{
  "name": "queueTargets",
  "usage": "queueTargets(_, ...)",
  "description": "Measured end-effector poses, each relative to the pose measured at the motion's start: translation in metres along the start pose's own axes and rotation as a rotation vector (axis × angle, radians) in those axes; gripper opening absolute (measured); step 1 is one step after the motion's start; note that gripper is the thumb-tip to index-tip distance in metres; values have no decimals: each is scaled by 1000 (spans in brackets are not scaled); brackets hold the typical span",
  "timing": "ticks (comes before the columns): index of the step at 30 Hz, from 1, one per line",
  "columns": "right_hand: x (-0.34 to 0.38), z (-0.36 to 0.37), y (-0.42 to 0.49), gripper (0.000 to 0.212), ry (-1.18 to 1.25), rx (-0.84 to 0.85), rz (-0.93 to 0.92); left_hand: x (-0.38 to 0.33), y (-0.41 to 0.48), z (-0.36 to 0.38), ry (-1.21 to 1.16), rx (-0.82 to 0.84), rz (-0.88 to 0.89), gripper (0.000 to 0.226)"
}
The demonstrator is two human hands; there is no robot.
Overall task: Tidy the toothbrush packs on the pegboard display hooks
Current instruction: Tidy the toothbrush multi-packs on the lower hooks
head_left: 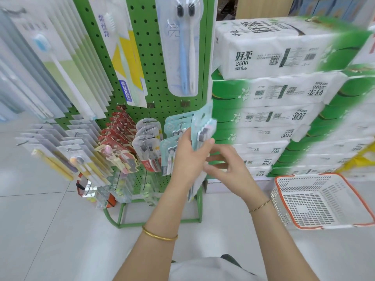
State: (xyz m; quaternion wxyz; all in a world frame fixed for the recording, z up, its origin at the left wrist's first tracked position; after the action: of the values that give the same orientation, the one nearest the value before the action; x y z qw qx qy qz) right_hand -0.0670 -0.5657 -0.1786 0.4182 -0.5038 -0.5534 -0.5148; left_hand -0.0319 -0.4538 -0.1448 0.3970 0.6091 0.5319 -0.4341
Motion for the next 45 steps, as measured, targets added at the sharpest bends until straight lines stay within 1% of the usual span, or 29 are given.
queueTargets(2,-6,-15,0,35,53,-196,-1,12,0,-5,-66,11,-28,30)
queueTargets(3,-13,-20,1,37,53,-256,22,20,0,-7,-107,25,-55,31)
queueTargets(4,-20,-21,1,42,70,-266,61,27,0,-8,-142,44,-83,31)
queueTargets(5,-29,-18,3,46,118,-237,113,34,-1,-9,-169,60,-105,32)
queueTargets(6,-38,-12,5,46,182,-187,156,41,-1,-10,-180,72,-125,32)
queueTargets(8,-52,-1,7,37,270,-128,209,52,-3,-12,-165,89,-153,32)
queueTargets(11,-70,15,10,27,337,-124,250,69,-5,-22,-97,63,-190,33)
queueTargets(13,-78,25,12,20,311,-136,282,81,-3,-34,-9,6,-218,38)
queueTargets(16,-90,35,19,19,263,-158,305,92,-1,-53,63,-87,-261,47)
queueTargets(19,-95,43,29,18,212,-179,313,94,0,-66,101,-127,-271,39)
queueTargets(24,-102,50,41,19,144,-191,316,95,4,-72,95,-128,-275,30)
queueTargets(26,-105,50,44,20,139,-192,326,97,6,-75,95,-139,-288,32)
queueTargets(28,-110,49,47,22,135,-195,325,100,8,-77,118,-141,-306,40)
queueTargets(30,-113,49,50,22,133,-190,328,100,11,-77,131,-136,-304,43)
queueTargets(35,-122,46,63,22,129,-175,325,97,15,-73,161,-112,-272,35)
queueTargets(39,-126,45,77,25,96,-191,318,101,17,-71,208,-102,-283,41)
queueTargets(45,-133,42,97,30,54,-189,331,105,22,-66,221,-82,-286,36)
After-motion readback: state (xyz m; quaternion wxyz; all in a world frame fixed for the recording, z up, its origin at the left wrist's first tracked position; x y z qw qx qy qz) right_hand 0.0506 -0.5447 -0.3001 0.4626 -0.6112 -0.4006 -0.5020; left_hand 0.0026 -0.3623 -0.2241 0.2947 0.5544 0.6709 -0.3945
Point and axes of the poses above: each hand's wrist, its own y-axis towards the middle knuckle, its own z-axis out of the palm, x = y × z, the point moved 8 cm from there along y, towards the middle knuckle, and after that the axes turned 9 degrees about y, right-handed, at the moved point
